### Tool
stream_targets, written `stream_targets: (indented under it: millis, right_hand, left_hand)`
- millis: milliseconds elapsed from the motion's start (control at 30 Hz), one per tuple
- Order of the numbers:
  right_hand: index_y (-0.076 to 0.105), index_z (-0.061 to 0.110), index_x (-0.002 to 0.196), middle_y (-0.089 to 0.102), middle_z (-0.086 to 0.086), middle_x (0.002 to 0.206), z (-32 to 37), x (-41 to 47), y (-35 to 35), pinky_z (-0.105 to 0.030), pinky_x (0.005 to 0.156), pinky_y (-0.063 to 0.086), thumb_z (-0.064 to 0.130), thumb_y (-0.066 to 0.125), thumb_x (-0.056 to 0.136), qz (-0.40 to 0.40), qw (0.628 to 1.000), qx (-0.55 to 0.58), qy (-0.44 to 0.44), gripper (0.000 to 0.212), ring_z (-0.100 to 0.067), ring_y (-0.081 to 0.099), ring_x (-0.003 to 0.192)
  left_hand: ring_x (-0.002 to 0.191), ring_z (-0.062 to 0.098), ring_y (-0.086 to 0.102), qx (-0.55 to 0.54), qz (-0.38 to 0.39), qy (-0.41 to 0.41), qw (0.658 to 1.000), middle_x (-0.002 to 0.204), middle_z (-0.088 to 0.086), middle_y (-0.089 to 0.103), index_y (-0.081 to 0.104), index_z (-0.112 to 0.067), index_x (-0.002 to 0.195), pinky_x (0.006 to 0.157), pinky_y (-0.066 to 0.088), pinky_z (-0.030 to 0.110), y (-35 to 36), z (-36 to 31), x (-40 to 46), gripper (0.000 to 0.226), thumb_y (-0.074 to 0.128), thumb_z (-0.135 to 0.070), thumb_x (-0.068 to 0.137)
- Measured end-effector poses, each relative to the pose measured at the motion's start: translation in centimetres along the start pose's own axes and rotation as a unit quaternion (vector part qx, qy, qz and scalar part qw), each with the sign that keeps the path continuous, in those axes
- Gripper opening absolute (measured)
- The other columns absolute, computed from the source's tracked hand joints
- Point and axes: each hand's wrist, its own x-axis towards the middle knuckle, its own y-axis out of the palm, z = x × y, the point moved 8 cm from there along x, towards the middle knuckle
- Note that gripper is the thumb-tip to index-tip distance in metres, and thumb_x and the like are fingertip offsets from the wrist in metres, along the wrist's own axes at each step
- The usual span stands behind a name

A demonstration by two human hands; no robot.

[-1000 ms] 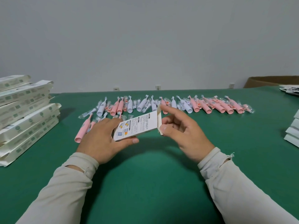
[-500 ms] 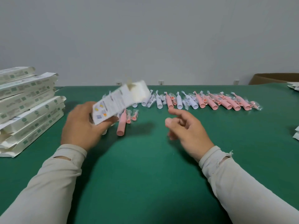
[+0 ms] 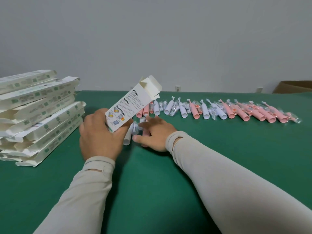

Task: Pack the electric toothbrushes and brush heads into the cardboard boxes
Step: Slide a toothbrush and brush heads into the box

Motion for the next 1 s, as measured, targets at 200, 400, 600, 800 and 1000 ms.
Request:
stream_targets:
  millis: [200, 400, 600, 800, 1000]
  right_hand:
    - [0.044, 0.031, 0.134, 0.052, -0.002, 0.137, -1.6, -1.5, 1.0, -0.050, 0.096, 0.047, 0.083, 0.032, 0.080, -0.001, 1.000, -0.002, 0.017, 0.076, -0.030, 0.049, 0.125]
    - [0.047, 0.022, 0.124, 0.056, -0.005, 0.118, -2.8, -4.3, 0.0, -0.047, 0.087, 0.052, 0.064, 0.046, 0.090, -0.031, 0.998, -0.002, 0.063, 0.054, -0.030, 0.054, 0.111]
    - [0.041, 0.026, 0.095, 0.053, 0.000, 0.094, -6.0, -10.8, -1.1, -0.035, 0.069, 0.046, 0.033, 0.043, 0.093, -0.038, 0.993, -0.018, 0.113, 0.008, -0.024, 0.055, 0.084]
    - [0.048, 0.026, 0.092, 0.050, 0.006, 0.080, -12.6, -19.4, -2.7, -0.032, 0.064, 0.041, 0.042, 0.042, 0.091, -0.025, 0.979, -0.082, 0.183, 0.017, -0.023, 0.056, 0.076]
    - [0.060, 0.030, 0.098, 0.059, 0.007, 0.093, -15.8, -20.3, -3.4, -0.034, 0.074, 0.044, 0.063, 0.048, 0.085, -0.058, 0.972, -0.052, 0.222, 0.037, -0.021, 0.056, 0.092]
  left_hand:
    - [0.101, 0.029, 0.048, 0.000, 0.007, 0.008, 1.000, 0.102, 0.001, 0.055, 0.061, -0.031, 0.108, 0.075, 0.037, 0.036, 0.4, -0.1, 0.0, 0.050, 0.074, -0.060, 0.070]
    - [0.102, 0.029, 0.048, -0.004, 0.031, 0.029, 0.999, 0.100, -0.002, 0.052, 0.062, -0.029, 0.110, 0.077, 0.038, 0.037, 0.9, -0.8, -0.5, 0.051, 0.074, -0.061, 0.072]
    - [0.097, 0.032, 0.051, 0.022, 0.084, 0.051, 0.995, 0.100, 0.005, 0.062, 0.064, -0.027, 0.107, 0.077, 0.045, 0.041, 1.7, -1.8, -0.8, 0.047, 0.073, -0.059, 0.074]
    - [0.090, 0.033, 0.056, 0.026, 0.122, 0.078, 0.989, 0.095, 0.004, 0.064, 0.065, -0.027, 0.106, 0.075, 0.052, 0.047, 2.2, -2.7, -1.6, 0.052, 0.069, -0.068, 0.073]
    - [0.080, 0.028, 0.055, 0.031, 0.166, 0.130, 0.977, 0.087, -0.001, 0.062, 0.064, -0.026, 0.097, 0.072, 0.050, 0.045, 3.1, -5.3, -3.6, 0.049, 0.070, -0.068, 0.073]
